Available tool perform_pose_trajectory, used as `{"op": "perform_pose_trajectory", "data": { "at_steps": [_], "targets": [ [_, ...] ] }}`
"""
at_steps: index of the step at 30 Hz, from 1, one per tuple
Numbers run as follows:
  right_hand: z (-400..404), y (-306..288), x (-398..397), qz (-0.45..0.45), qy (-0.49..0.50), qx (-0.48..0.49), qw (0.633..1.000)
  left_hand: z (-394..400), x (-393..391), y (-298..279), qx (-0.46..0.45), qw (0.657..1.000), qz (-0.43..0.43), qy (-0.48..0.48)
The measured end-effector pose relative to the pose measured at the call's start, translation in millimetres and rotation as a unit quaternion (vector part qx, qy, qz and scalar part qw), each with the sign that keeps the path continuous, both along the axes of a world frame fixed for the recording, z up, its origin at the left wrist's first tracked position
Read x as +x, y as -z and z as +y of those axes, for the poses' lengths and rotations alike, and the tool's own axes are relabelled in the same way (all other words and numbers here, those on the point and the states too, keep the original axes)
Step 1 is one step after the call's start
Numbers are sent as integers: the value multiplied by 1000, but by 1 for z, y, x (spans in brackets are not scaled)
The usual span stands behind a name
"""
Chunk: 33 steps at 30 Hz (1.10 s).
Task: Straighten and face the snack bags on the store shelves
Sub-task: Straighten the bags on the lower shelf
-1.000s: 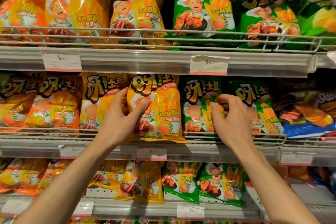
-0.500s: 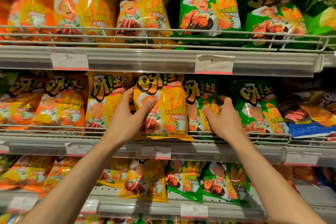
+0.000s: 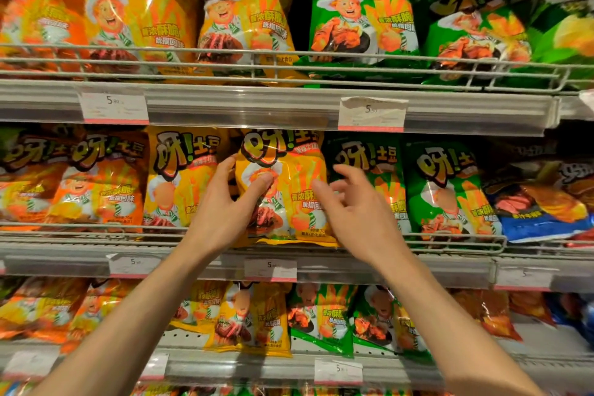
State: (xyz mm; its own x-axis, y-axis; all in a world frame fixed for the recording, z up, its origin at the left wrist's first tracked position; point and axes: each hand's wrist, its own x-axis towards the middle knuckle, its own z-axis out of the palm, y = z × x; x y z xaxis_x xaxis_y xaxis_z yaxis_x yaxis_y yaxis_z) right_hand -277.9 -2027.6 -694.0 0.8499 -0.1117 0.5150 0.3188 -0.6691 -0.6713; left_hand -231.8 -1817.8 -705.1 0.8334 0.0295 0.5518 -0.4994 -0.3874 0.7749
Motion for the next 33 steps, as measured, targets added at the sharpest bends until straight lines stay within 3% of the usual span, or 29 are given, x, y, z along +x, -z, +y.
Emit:
{"op": "perform_pose_trajectory", "data": {
  "at_steps": [5,7,10,12,16,23,28,33],
  "targets": [
    [27,9,17,90,-86,141,982,14,2,2,76,997,-13,-1],
    [23,7,24,93,-80,163,979,34,-2,0,133,986,-84,-60],
    [16,-4,34,96,-66,172,978,67,5,1,238,923,-239,-187],
    [17,-10,42,103,-67,182,976,79,18,7,285,902,-228,-229],
    [36,-9,61,98,-46,128,986,83,38,23,340,899,-154,-231],
    [56,11,77,163,-17,-39,986,82,45,29,335,898,-175,-227],
    [61,19,59,15,39,-182,982,78,44,30,341,889,-184,-243],
    [75,29,65,53,40,-278,958,76,45,32,365,872,-178,-272]
  ]
}}
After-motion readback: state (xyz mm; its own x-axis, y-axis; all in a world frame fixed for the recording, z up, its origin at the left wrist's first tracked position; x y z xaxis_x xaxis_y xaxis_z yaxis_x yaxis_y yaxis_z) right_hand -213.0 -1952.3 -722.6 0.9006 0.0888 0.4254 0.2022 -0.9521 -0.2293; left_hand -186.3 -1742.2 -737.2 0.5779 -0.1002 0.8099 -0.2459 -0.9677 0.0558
